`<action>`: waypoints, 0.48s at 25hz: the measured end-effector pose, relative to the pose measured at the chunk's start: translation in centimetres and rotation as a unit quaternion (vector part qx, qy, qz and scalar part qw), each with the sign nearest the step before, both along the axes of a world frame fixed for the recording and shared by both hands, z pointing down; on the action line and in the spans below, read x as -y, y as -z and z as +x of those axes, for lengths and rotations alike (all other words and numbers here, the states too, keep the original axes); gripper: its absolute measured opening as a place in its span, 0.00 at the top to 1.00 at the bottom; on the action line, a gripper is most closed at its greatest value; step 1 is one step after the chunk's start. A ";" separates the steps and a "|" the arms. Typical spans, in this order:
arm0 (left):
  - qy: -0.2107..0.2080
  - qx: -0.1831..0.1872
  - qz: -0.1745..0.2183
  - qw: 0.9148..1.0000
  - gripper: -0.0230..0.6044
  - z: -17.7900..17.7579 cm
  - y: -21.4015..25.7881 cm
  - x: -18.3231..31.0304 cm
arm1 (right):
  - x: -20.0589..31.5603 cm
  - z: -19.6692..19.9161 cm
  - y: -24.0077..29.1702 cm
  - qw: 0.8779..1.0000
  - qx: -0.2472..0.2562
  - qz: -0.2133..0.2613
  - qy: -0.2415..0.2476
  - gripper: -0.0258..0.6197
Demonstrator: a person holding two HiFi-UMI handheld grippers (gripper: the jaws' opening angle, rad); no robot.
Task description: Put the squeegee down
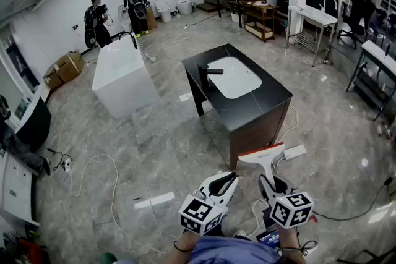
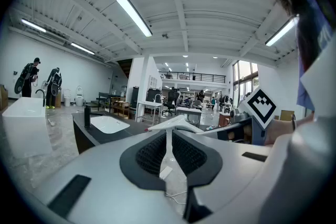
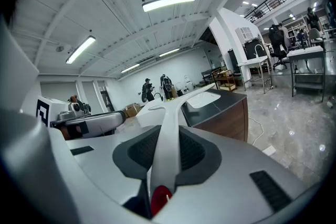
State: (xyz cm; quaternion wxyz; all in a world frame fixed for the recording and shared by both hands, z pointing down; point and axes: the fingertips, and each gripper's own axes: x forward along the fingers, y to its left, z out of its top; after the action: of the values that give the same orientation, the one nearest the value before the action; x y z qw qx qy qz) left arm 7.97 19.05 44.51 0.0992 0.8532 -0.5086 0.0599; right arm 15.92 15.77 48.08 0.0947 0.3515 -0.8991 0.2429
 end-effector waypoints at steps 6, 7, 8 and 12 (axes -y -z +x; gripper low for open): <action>-0.008 0.004 -0.006 1.000 0.91 1.0 -0.4 -0.1 | -0.2 0.6 0.0 1.000 0.023 -0.012 0.002 0.83; -0.009 0.005 -0.008 1.000 0.91 1.0 -0.5 -0.1 | -0.2 0.6 -0.1 1.000 0.021 -0.012 0.003 0.83; -0.011 0.005 -0.009 1.000 0.91 1.1 -0.6 -0.1 | -0.2 0.6 -0.2 1.000 0.018 -0.012 0.004 0.83; -0.015 0.008 -0.016 1.000 0.91 1.0 -0.9 0.1 | 0.0 0.1 -0.6 1.000 0.018 -0.022 0.007 0.83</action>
State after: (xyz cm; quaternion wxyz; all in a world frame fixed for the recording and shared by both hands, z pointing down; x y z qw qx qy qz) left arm 9.00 18.97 45.45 0.1080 0.8586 -0.4952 0.0761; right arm 16.07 15.81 48.69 0.0872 0.3389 -0.8976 0.2681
